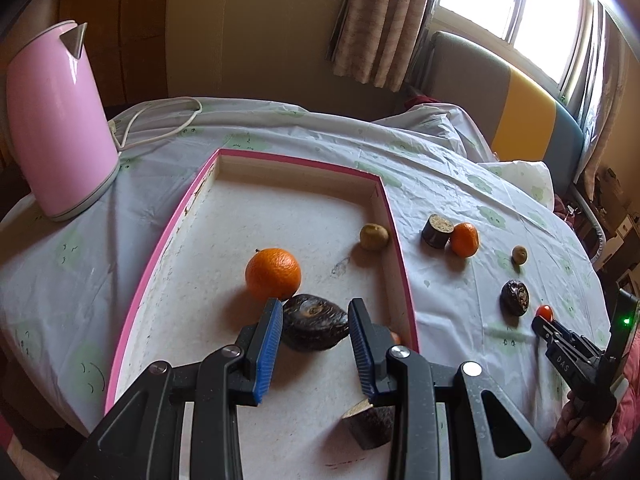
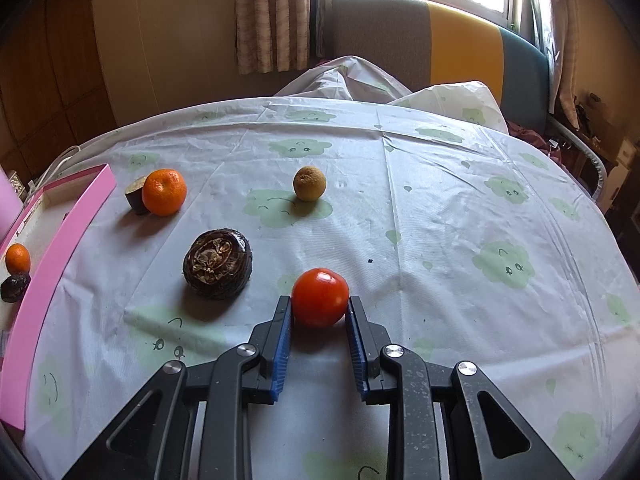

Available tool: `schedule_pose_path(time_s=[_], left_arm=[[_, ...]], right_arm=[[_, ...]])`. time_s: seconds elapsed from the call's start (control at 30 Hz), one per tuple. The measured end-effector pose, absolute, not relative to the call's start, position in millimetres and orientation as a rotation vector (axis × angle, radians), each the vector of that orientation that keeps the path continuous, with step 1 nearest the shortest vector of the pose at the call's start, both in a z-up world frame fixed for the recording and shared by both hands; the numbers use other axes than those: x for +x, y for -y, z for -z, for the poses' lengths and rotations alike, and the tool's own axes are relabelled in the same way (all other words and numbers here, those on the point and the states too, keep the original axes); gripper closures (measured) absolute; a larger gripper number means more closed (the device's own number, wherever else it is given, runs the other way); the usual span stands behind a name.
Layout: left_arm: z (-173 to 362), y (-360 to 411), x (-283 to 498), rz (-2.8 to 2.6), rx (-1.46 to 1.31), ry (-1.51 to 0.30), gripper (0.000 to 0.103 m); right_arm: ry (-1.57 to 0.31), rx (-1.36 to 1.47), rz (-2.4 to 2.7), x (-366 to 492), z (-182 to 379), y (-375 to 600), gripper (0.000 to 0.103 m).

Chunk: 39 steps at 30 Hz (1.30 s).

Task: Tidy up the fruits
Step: 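Carry the brown fruit into the tray with the left gripper while the right holds the tomato, then carry the red tomato into the pink tray with the right gripper and release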

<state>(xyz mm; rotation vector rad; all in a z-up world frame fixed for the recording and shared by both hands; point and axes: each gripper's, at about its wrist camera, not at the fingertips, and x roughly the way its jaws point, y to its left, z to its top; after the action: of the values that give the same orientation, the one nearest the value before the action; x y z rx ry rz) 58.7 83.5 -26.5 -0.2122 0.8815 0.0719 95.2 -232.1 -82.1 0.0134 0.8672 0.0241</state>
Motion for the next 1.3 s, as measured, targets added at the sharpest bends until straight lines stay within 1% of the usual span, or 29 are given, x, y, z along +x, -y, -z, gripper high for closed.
schedule_pose_path(time_s=[0.3,0.67,0.9,1.1,1.2,1.3], left_arm=[[33.6,-89.2,49.4,-0.081,-0.225,-0.885,0.069],[29.2,-119.1,37.5,-0.131,-0.277,-0.841,0.069],[31.8,-133.5,31.8,-0.155,-0.304,-0.841,0.069],[35.9,-131.4,31.6,-0.138,-0.306,-0.853,0.069],[36.5,-128.7,32.2,-0.129,-0.306,-0.855,0.069],[35.5,-123.6,32.9,-0.115,-0.297,-0.857,0.069]], right_arm=[[-0.839,0.040,-0.132,71.2,58.3,204.9,0.077],[-0.836,-0.046,-0.478,71.7,30.0,93.7,0.077],[-0.868,-0.092,-0.587,92.7,31.3,30.8,0.077],[-0.892,-0.100,-0.573,101.8,41.1,15.7,0.075],[-0.881,-0.096,-0.564,98.1,39.2,20.1,0.067],[-0.866,-0.084,-0.545,90.2,34.8,31.5,0.067]])
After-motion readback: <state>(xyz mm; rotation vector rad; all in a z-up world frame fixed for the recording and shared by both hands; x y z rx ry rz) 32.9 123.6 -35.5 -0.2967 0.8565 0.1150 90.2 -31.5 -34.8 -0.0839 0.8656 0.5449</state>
